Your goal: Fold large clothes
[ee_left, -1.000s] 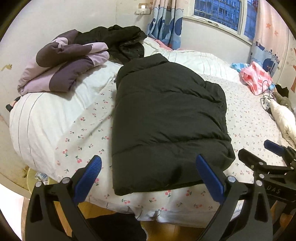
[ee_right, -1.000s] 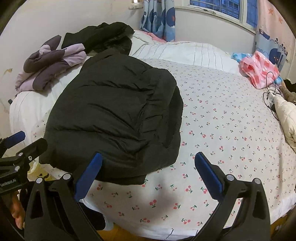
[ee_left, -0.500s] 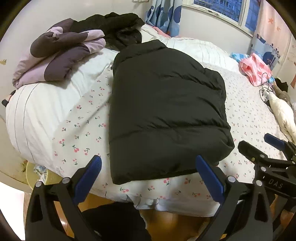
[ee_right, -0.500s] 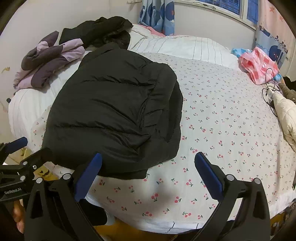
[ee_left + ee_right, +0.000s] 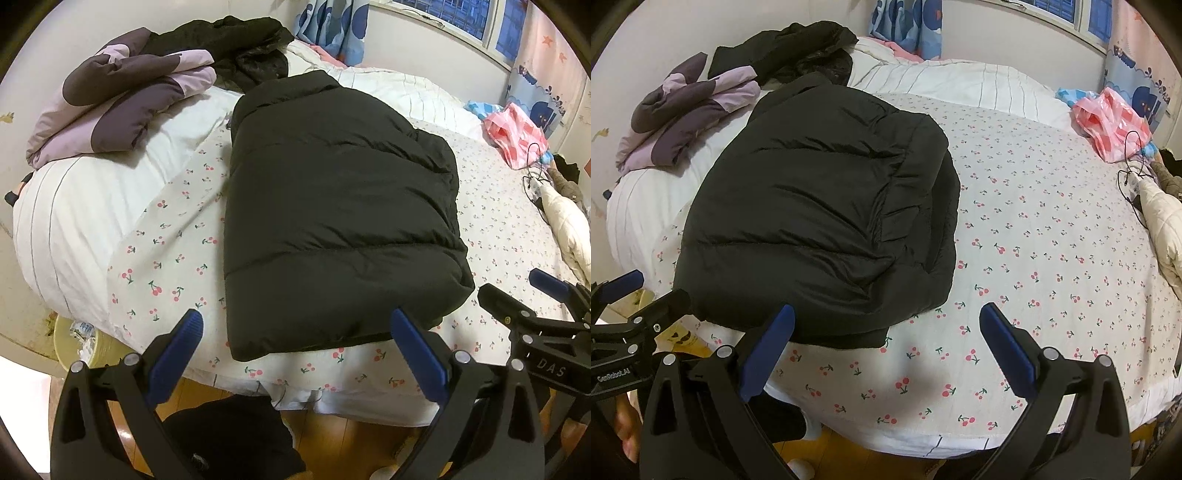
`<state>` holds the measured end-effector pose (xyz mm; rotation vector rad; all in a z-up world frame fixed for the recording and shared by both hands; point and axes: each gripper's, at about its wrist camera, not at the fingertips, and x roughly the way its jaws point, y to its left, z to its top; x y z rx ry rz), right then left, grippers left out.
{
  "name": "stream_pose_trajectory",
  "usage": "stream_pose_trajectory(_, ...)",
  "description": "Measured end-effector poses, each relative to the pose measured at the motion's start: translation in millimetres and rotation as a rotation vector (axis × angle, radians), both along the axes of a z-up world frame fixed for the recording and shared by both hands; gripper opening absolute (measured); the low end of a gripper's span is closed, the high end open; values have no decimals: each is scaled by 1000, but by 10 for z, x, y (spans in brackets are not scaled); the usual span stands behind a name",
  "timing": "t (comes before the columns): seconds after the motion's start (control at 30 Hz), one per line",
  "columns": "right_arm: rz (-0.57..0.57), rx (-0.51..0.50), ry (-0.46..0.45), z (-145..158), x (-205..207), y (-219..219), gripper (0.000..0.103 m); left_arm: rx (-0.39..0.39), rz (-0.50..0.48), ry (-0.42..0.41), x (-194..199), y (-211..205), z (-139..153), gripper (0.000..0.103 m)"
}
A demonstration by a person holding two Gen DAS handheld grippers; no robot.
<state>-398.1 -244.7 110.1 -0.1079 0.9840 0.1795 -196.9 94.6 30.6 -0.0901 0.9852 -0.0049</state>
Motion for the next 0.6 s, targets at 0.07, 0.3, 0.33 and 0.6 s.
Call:
stream_pose_trajectory(0.07, 0, -1, 4, -7, 3, -4, 97, 1, 7, 4, -1, 9, -5, 97)
stream_pose_trajectory(0.3, 1, 4, 10, -18, 6, -1, 97, 3, 25, 3, -4, 47, -3, 97)
stream_pose_trajectory(0.33, 1, 4, 13, -24, 9, -2, 97, 4, 26, 3, -3, 44, -2, 97)
stream_pose_trajectory(0.6, 8, 5, 19, -38, 33, -36, 97, 6, 26, 7, 1, 42, -3, 97)
